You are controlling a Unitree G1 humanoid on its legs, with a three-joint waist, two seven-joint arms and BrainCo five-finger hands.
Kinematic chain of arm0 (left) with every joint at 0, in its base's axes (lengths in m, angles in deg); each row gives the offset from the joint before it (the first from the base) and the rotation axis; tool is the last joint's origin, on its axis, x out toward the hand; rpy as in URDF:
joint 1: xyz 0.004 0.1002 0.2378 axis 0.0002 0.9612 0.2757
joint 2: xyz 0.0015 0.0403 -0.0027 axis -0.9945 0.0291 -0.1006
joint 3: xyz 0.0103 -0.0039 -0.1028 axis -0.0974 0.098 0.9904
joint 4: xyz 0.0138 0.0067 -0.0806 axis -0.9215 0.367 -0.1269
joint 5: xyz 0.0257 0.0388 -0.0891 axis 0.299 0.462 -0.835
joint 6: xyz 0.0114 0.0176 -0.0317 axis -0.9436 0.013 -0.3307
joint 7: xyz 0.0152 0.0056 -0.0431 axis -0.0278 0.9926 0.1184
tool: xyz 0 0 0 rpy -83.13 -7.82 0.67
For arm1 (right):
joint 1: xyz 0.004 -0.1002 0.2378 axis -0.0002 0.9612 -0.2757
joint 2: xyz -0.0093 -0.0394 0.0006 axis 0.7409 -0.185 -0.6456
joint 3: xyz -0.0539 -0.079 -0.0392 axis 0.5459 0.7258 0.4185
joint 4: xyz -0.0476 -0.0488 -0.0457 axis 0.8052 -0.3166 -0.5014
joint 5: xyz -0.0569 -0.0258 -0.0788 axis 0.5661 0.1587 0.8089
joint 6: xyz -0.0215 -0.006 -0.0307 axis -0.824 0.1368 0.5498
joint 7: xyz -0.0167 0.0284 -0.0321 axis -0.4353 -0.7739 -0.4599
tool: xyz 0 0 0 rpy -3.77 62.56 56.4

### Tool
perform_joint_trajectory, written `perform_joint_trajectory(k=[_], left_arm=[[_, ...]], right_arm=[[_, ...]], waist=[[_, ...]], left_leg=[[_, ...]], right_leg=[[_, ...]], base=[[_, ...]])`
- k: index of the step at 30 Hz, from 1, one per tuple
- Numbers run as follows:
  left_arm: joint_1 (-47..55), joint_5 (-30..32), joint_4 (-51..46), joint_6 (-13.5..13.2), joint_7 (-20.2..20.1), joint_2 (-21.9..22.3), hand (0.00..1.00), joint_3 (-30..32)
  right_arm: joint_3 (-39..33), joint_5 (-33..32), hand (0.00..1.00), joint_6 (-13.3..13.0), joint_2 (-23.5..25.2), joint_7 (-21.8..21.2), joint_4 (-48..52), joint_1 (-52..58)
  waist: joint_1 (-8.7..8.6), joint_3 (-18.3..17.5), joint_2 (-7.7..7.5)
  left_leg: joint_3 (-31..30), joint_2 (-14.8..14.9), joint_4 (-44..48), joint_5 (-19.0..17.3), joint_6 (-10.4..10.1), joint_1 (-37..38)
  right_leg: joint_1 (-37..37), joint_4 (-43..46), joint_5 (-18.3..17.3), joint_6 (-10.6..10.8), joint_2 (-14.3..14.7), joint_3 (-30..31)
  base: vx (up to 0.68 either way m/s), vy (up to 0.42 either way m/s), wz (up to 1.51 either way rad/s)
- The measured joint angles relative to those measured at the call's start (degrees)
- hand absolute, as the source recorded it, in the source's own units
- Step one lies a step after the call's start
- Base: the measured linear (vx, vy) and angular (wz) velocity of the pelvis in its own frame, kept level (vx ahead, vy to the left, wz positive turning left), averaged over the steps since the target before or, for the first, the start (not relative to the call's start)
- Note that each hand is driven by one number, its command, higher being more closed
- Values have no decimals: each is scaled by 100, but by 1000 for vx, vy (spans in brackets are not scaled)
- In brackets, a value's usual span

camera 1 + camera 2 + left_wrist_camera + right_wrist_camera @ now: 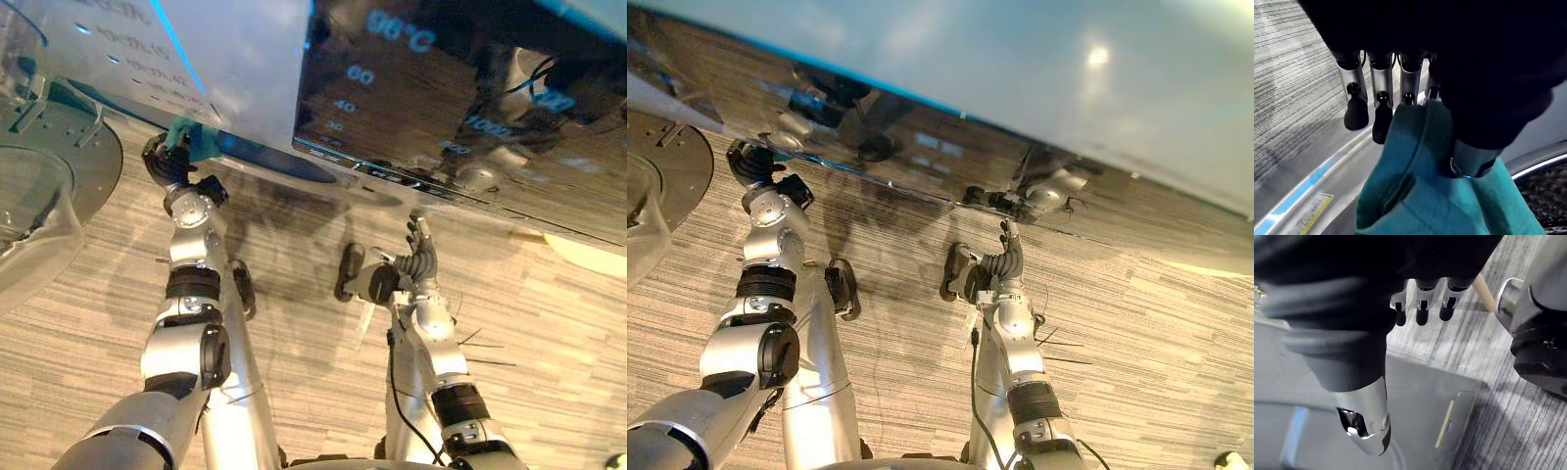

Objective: Pick up the laundry basket with both hands and put the clothes into the washing machine.

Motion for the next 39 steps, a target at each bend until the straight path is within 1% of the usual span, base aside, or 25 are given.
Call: perform_joint_trajectory(k=[2, 4, 5, 8, 10, 11, 13, 16, 17, 19, 20, 21, 23, 24, 26, 27, 29, 30, 32, 33, 34, 35, 37, 38, 39], left_arm=[[450, 118, -806, -236, -47, 582, 100, -630], [707, 174, -1201, -337, -122, 909, 100, -931], [971, 241, -1557, -426, -136, 1174, 100, -1210], [1345, 235, -1989, -515, -254, 1554, 100, -1651], [1521, 221, -2160, -528, -297, 1564, 100, -1782], [1561, 127, -2167, -572, -364, 1562, 100, -1785], [1554, 55, -2172, -625, -378, 1558, 100, -1784], [1343, 52, -2178, -631, -350, 1535, 100, -1714], [1182, 53, -2155, -630, -325, 1494, 100, -1630], [787, 55, -2050, -627, -263, 1274, 100, -1331], [477, 54, -1959, -623, -154, 1049, 100, -1154], [304, 47, -1889, -622, -97, 936, 100, -1078], [-338, 43, -1732, -618, 59, 449, 100, -951], [-484, 44, -1658, -617, 72, 328, 100, -945], [-982, 42, -1282, -594, 143, -115, 100, -944], [-1108, 43, -1172, -584, 143, -212, 100, -952], [-1532, 53, -736, -481, 129, -530, 100, -1073], [-1632, 96, -620, -445, 108, -606, 0, -1123], [-1900, 580, -257, -207, -120, -791, 0, -1235], [-1937, 721, -199, -148, -193, -844, 0, -1296], [-2010, 1077, -38, -57, -369, -903, 0, -1370], [-2040, 1217, 47, -6, -492, -921, 0, -1412], [-2197, 1483, 478, 172, -993, -941, 0, -1566], [-2235, 1546, 592, 195, -1127, -928, 0, -1589], [-2343, 1826, 874, 315, -1483, -913, 0, -1714]], right_arm=[[2, 0, 0, 5, -3, 4, -1, -4], [38, 0, 0, 7, 21, 3, 2, -8], [53, 0, 0, 6, 25, 8, 3, -8], [81, -3, 0, 79, 18, 69, 3, -20], [136, -6, 0, 139, 17, 74, 3, -30], [171, -17, 0, 197, 14, 80, 3, -35], [178, -58, 0, 235, 8, 82, 3, -58], [190, -103, 0, 234, 0, 100, 3, -156], [187, -129, 0, 242, -3, 115, -5, -208], [236, -131, 0, 241, -9, 126, -23, -315], [254, -146, 0, 238, -7, 124, -19, -343], [253, -176, 0, 237, -7, 124, -20, -344], [248, -227, 0, 229, -2, 124, -20, -331], [248, -228, 0, 229, 2, 124, -21, -331], [246, -230, 0, 209, 11, 117, -20, -333], [244, -230, 0, 205, 22, 116, -15, -332], [218, -245, 0, 192, 30, 98, -10, -302], [214, -246, 0, 187, 31, 85, -10, -292], [185, -254, 0, 86, 30, 66, -5, -273], [164, -254, 0, 61, 31, 64, 2, -275], [122, -284, 0, 6, 26, 61, 16, -287], [118, -316, 0, -9, 26, 60, 24, -297], [96, -452, 0, -16, 27, 39, 55, -341], [81, -456, 0, -14, 32, 20, 54, -382], [19, -478, 0, -2, 52, -60, 48, -516]], waist=[[73, -1, -1], [75, -2, 0], [59, -5, 2], [67, -8, 5], [71, -8, 6], [77, -8, 6], [81, -7, 8], [80, -7, 9], [89, -7, 9], [71, -6, 11], [56, -6, 11], [50, -6, 11], [-3, -6, 11], [-9, -6, 11], [-59, -6, 11], [-80, -6, 11], [-110, -5, 11], [-121, -4, 13], [-162, -4, 13], [-172, -4, 13], [-185, -4, 13], [-187, -3, 15], [-186, -3, 15], [-189, -3, 15], [-187, -3, 15]], left_leg=[[99, -2, -99, -8, 16, 274], [141, 4, -182, -16, 32, 450], [169, 6, -259, -26, 51, 568], [217, 14, -355, -28, 64, 646], [221, 24, -356, -13, 33, 708], [225, 29, -357, -8, 23, 788], [243, 29, -373, -9, 24, 920], [340, 45, -387, -23, 45, 1056], [383, 76, -389, -25, 51, 1054], [410, 138, -386, -46, 91, 1031], [407, 153, -386, -53, 110, 982], [409, 174, -379, -52, 111, 947], [403, 238, -317, -30, 133, 716], [397, 250, -286, -17, 119, 653], [366, 330, -78, -37, 162, 403], [346, 330, -32, -41, 170, 339], [267, 331, 163, -78, 223, 117], [236, 331, 219, -89, 230, 62], [205, 324, 425, -168, 258, -102], [199, 320, 471, -183, 277, -134], [174, 316, 560, -211, 295, -196], [151, 316, 604, -222, 305, -223], [106, 293, 710, -281, 318, -306], [107, 275, 718, -283, 316, -321], [103, 221, 718, -279, 318, -357]], right_leg=[[196, -47, -12, 22, -11, 68], [342, -107, -50, 87, -9, 86], [443, -167, -65, 117, -9, 92], [486, -229, -51, 140, -4, 96], [524, -223, -45, 130, 14, 100], [581, -217, -7, 60, 18, 105], [679, -223, -2, 51, 18, 134], [774, -267, 8, 80, 72, 216], [753, -292, 13, 126, 91, 238], [702, -363, 88, 189, 167, 284], [654, -417, 140, 237, 212, 298], [624, -438, 166, 260, 229, 299], [438, -484, 274, 204, 278, 281], [383, -477, 287, 200, 284, 279], [192, -386, 360, 107, 346, 255], [138, -354, 363, 105, 357, 261], [-47, -212, 359, 110, 351, 258], [-87, -168, 352, 119, 347, 257], [-224, 18, 319, 139, 293, 248], [-254, 63, 307, 140, 266, 252], [-299, 139, 261, 202, 258, 271], [-314, 171, 256, 204, 254, 270], [-361, 255, 249, 214, 220, 264], [-373, 269, 249, 214, 197, 264], [-398, 288, 249, 215, 154, 270]], base=[[10, -33, 5], [-18, -53, 3], [-34, -74, 2], [-26, -62, 0], [1, -64, -6], [20, -48, -6], [22, -40, -3], [-17, -36, -6], [-72, -41, -21], [-75, -25, -25], [-58, -6, -21], [-68, -5, -24], [-44, -1, -18], [-13, 7, -15], [0, 15, -17], [5, 21, -12], [5, 20, -5], [0, 0, 0], [-6, 5, 2], [-16, 2, 6], [-11, -2, 4], [0, 0, 0], [-23, -7, 6], [-18, -19, 14], [-9, -15, 12]])
